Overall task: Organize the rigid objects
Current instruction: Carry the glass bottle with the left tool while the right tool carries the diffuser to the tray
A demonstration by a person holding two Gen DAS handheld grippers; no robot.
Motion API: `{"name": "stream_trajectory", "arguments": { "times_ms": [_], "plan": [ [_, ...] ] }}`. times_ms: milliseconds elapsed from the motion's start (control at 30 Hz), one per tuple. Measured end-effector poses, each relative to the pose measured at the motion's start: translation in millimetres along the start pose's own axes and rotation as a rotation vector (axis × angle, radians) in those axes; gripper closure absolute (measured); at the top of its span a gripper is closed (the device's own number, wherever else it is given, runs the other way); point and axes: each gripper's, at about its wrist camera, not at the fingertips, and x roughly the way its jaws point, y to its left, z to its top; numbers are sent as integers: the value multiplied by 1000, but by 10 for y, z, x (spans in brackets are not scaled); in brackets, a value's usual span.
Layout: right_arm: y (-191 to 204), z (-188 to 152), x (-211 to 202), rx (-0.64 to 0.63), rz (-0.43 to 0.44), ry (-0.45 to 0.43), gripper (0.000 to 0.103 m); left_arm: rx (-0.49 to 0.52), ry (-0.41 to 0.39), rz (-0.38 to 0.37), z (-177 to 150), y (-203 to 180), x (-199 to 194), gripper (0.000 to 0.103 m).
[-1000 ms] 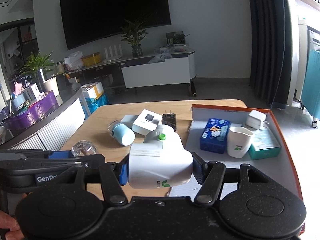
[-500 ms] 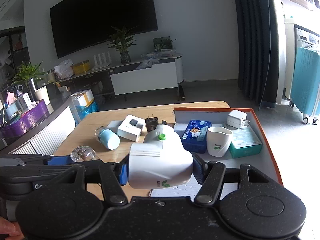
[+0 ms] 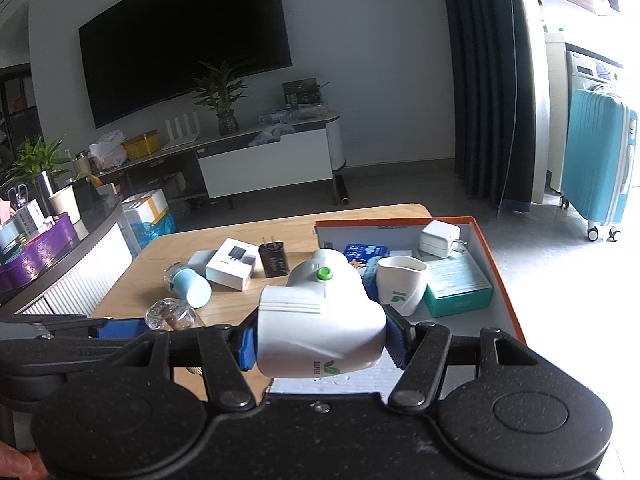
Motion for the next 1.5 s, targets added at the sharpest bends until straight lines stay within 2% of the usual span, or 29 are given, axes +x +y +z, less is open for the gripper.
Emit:
{"name": "stream_trajectory", "arguments": {
  "times_ms": [467,1500],
  "plan": [
    [-291,5,7,43,-64,5,31,40,33,-43,62,-260,210,53],
    [-788,47,386,65,-166,91,31,83,123,-104,125,-572,712,53]
  ]
}}
